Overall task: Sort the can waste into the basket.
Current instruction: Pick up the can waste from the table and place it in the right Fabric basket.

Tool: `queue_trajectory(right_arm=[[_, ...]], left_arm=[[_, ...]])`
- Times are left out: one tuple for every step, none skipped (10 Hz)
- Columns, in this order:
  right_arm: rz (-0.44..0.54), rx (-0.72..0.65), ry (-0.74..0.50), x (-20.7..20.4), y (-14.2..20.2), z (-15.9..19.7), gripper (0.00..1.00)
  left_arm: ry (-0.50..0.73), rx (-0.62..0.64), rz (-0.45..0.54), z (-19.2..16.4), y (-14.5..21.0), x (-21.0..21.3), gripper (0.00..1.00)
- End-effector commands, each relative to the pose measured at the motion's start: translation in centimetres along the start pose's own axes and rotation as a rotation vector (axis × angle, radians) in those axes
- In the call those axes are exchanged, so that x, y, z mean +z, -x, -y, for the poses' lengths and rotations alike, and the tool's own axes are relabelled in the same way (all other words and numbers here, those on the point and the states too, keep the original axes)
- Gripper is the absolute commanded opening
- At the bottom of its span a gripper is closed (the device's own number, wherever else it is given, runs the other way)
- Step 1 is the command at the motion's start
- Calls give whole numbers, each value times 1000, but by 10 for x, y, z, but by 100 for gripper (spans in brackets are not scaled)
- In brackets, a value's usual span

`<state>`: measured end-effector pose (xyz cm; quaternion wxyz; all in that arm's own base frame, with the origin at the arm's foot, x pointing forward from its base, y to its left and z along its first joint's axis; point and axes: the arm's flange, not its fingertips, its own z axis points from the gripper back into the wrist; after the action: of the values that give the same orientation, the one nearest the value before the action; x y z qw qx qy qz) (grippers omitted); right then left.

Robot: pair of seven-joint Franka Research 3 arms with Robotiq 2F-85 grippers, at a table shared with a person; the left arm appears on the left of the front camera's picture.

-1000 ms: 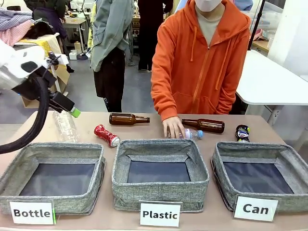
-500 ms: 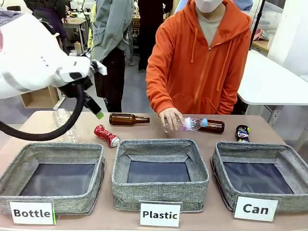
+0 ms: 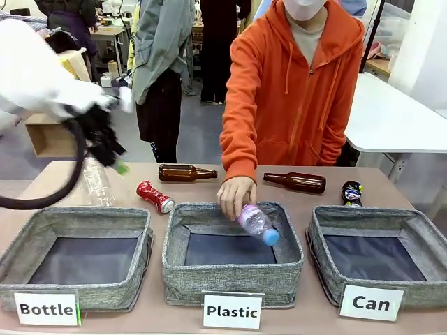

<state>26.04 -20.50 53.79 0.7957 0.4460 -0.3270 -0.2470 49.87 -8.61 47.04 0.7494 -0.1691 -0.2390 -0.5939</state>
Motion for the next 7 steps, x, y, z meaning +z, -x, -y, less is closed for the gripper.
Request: queue_trajectory(right_arm=[[9,22,-25,1,-3,1,100],[9,22,-25,1,-3,1,100],[9,22,-25,1,-3,1,100],[9,22,-25,1,-3,1,100],[9,22,-25,1,-3,1,100],[9,22,-25,1,-3,1,100],[9,22,-25,1,-3,1,100]], left_arm=[[145,-83,150,35,87,78,100],[164,-142,149,52,117,96,100],[208,-216,172,64,147,109,100],[171,-199,234,73,180,121,100],[162,-227,301,87,221,131,100],[85,-145,384,99,253,135,100],[68,-172,447,116,276,131,100]])
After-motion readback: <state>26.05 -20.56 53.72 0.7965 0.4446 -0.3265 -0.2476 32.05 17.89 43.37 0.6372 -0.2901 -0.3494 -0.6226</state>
